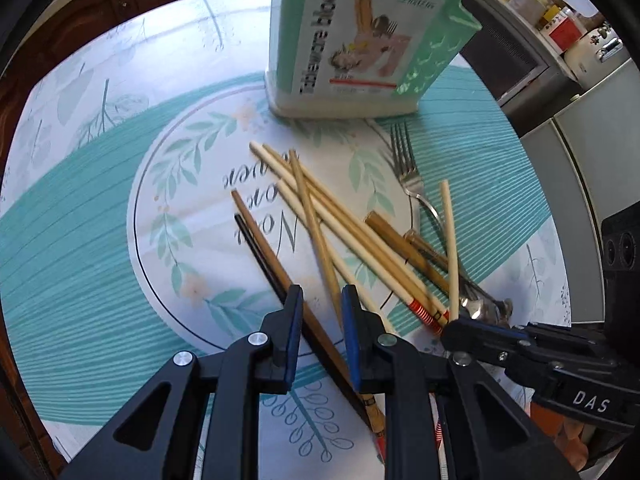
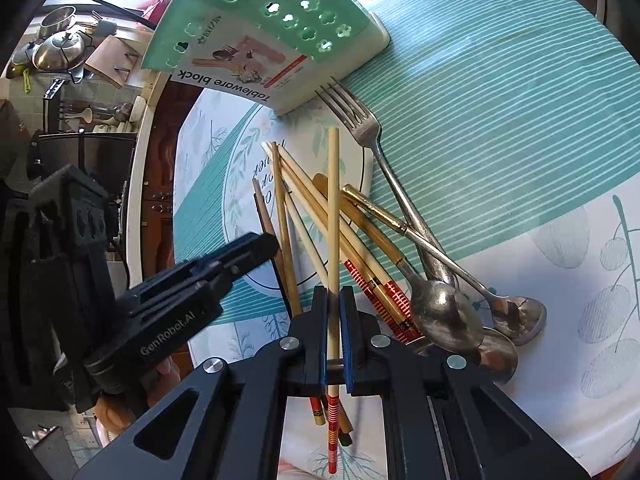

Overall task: Organize utensils
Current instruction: 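Grasp a red-striped chopstick with the right tool while the left tool grasps a light wooden chopstick, then lift both chopsticks, drop them into the green holder and open both tools, then move both open tools back to the remaining chopsticks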

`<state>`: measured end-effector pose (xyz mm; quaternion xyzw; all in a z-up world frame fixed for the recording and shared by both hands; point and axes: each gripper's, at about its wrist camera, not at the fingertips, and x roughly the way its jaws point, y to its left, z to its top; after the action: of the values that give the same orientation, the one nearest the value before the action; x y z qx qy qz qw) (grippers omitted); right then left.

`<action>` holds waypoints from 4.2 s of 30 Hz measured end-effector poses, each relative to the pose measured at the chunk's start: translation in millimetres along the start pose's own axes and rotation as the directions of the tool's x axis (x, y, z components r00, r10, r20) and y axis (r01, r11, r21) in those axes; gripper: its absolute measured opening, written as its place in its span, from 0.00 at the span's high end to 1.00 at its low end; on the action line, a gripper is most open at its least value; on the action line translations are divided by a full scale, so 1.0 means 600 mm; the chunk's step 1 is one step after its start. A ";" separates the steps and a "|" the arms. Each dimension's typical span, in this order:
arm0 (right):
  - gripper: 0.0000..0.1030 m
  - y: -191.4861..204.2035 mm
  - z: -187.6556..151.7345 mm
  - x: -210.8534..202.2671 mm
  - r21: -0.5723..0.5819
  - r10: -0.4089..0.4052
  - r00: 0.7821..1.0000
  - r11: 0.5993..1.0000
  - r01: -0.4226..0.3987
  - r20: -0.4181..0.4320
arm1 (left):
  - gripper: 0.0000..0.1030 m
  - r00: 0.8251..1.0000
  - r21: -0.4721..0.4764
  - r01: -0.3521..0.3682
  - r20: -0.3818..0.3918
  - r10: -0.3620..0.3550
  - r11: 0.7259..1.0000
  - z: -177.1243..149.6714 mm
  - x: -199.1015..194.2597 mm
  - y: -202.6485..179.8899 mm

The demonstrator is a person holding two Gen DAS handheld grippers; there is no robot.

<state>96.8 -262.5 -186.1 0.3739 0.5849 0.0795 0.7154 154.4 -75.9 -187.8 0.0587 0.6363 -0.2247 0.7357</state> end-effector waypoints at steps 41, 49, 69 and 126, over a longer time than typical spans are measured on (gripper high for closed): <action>0.94 0.113 0.003 -0.151 -0.271 0.157 0.931 0.960 -0.066 0.331 | 0.96 0.895 -0.026 -0.052 0.442 0.059 0.998 0.004 -0.241 -0.044; 0.94 0.263 0.078 -0.257 -0.419 0.173 0.768 0.898 0.134 0.617 | 0.96 0.748 -0.061 -0.068 0.658 0.092 0.996 0.120 -0.350 -0.053; 0.94 0.328 0.285 -0.165 -0.428 0.182 0.574 0.842 0.328 0.798 | 0.96 0.579 -0.102 0.012 0.812 0.076 0.995 0.223 -0.289 -0.023; 0.72 0.116 0.023 -0.106 -0.418 -0.040 0.859 0.861 0.288 0.510 | 0.36 0.921 -0.298 0.072 0.387 0.052 0.952 0.005 -0.116 0.079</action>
<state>112.4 -254.1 -92.6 0.1393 0.3790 0.0624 0.9127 170.3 -16.8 -129.8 -0.1051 0.5044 -0.1343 0.8465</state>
